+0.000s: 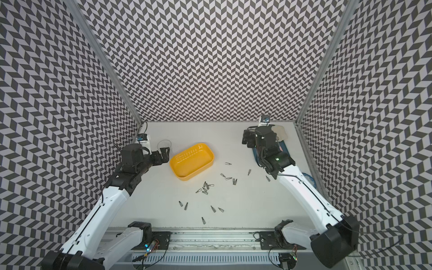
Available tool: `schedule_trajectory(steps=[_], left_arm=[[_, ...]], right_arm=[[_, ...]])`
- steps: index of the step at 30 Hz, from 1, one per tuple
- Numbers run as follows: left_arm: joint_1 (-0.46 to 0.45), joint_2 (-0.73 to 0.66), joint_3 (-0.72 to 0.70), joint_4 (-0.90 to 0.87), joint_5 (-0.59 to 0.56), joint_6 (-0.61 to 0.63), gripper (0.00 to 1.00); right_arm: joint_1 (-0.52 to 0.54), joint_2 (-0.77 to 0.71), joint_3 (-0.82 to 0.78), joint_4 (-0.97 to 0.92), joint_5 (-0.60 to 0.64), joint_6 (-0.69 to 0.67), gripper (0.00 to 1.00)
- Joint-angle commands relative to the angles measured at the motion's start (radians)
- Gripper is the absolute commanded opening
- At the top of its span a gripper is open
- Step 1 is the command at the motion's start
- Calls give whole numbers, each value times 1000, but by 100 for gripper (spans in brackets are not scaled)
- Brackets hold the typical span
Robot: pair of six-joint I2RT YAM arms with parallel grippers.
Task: Put the bit on the desktop into the storage box
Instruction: Pick up the screwdriver bit from the center of the board.
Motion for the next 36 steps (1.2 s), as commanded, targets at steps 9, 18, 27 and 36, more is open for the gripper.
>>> schedule_trajectory(steps=[9, 18, 27, 36], left_arm=[[-174, 14, 41, -205, 28, -131, 100], [-246, 17, 20, -204, 23, -174, 100], [-308, 51, 1, -181, 8, -203, 100], [-352, 81, 6, -173, -10, -224, 100]], right_arm=[[-105, 62, -140, -316, -312, 141, 93], [-158, 210, -128, -251, -458, 102, 69], [-158, 303, -133, -200, -410, 82, 56], [-158, 394, -94, -152, -403, 78, 50]])
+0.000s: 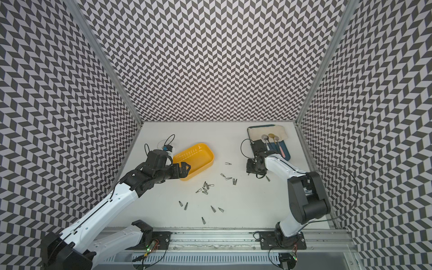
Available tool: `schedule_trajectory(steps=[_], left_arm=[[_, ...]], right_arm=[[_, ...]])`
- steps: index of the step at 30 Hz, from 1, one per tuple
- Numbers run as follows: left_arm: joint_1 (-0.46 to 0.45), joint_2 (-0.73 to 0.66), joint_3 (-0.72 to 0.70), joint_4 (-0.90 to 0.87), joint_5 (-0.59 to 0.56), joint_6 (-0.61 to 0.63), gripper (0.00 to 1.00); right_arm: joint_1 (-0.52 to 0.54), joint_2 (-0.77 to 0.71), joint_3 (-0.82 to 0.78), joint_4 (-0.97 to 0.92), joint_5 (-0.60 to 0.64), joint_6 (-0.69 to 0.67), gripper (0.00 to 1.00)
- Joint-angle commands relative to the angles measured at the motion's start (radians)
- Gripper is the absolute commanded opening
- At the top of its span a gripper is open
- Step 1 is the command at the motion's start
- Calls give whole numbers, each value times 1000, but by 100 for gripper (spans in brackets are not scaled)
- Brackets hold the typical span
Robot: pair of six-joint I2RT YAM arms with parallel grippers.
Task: Put the bit on the desktop into the storage box
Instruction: Pick up the screwdriver bit from the center of the board.
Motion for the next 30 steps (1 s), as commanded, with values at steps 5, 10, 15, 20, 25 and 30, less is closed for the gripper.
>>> schedule_trajectory(steps=[5, 10, 15, 20, 25, 30], left_arm=[[-23, 15, -4, 21, -19, -16, 100], [-30, 20, -4, 22, -21, -17, 100], [-35, 21, -4, 22, -23, -18, 100], [-40, 21, -2, 17, -26, -18, 100], [-42, 21, -3, 13, -28, -18, 100], [-48, 23, -6, 12, -30, -20, 100]], right_arm=[[7, 81, 62, 66, 13, -6, 45], [14, 138, 108, 38, 51, -21, 43], [30, 159, 125, 15, 87, -25, 41], [38, 172, 118, 12, 104, -25, 39], [40, 185, 115, 4, 123, -27, 37], [41, 194, 109, 3, 121, -29, 36]])
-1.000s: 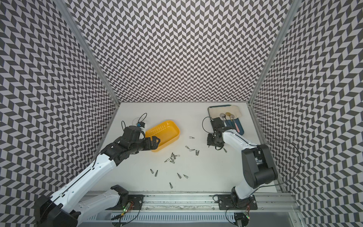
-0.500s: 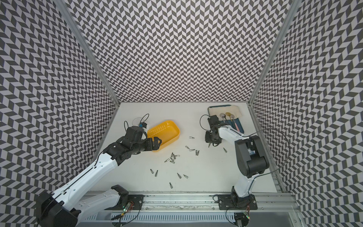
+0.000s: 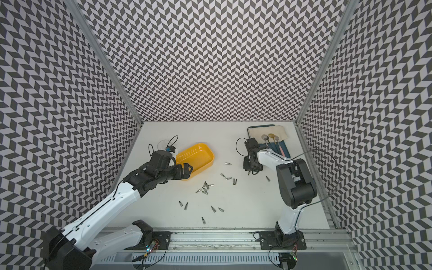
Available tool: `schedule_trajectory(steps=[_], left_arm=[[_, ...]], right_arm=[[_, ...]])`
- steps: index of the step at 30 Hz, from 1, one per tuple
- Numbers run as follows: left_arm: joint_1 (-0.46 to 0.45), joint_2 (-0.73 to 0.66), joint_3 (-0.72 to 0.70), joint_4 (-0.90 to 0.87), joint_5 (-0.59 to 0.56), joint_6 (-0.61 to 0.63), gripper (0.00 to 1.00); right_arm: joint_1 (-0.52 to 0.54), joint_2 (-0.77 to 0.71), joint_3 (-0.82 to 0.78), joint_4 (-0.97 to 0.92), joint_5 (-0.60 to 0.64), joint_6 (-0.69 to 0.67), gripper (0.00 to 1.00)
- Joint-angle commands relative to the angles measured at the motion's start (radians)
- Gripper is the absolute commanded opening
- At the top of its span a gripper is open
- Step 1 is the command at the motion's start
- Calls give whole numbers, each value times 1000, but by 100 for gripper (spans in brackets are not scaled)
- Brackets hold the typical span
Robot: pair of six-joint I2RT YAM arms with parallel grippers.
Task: Put the bit on the desktop into the storage box
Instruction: Pick up the screwdriver bit from the center of the board.
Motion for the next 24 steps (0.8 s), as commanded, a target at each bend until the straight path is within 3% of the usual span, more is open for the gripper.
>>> schedule_trajectory(steps=[1, 14, 24], left_arm=[[-10, 5, -5, 9, -8, -1, 100], [-42, 28, -4, 17, -11, -14, 100], [-95, 29, -18, -14, -30, -40, 100]], right_arm=[[7, 14, -1, -2, 20, -6, 36], [14, 27, -11, -12, 11, -13, 30], [16, 33, -11, -13, -5, -20, 12]])
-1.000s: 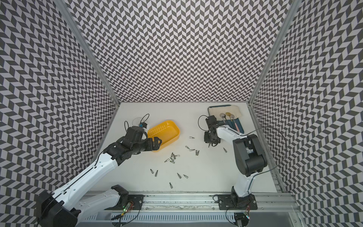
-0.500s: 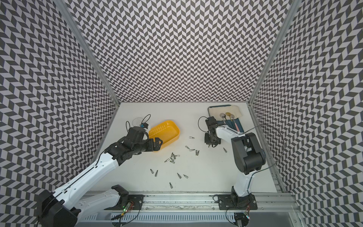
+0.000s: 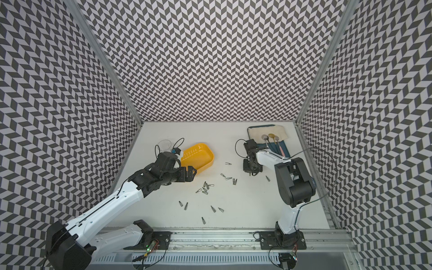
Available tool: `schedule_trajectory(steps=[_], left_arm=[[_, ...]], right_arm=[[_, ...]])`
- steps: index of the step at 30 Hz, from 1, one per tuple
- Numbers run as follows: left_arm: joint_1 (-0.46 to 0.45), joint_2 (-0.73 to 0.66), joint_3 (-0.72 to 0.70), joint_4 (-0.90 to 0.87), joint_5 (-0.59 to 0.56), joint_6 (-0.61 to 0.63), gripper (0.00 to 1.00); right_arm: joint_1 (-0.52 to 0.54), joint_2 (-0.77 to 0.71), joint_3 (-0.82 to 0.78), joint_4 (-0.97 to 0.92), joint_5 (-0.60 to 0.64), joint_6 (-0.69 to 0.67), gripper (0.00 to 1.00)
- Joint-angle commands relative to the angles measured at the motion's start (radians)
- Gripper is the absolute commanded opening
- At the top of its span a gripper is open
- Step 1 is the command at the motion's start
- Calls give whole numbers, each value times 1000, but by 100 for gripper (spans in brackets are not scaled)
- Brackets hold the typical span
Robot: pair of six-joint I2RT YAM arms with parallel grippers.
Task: Put the bit on the desktop into the storage box
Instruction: Pick up the screwdriver bit from the center of the board, then place the screwdriver bit in the storage box.
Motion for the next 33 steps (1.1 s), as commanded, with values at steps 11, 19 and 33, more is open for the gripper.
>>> schedule_trajectory(steps=[11, 19, 33], left_arm=[[-75, -98, -90, -89, -52, -223, 95], [-108, -195, -110, -203, -95, -324, 96], [-173, -227, -163, -355, -152, -498, 87]], right_arm=[[89, -47, 124, -36, -71, -16, 0], [230, 13, 392, -64, -147, -26, 0], [359, 348, 834, -131, -274, -111, 0]])
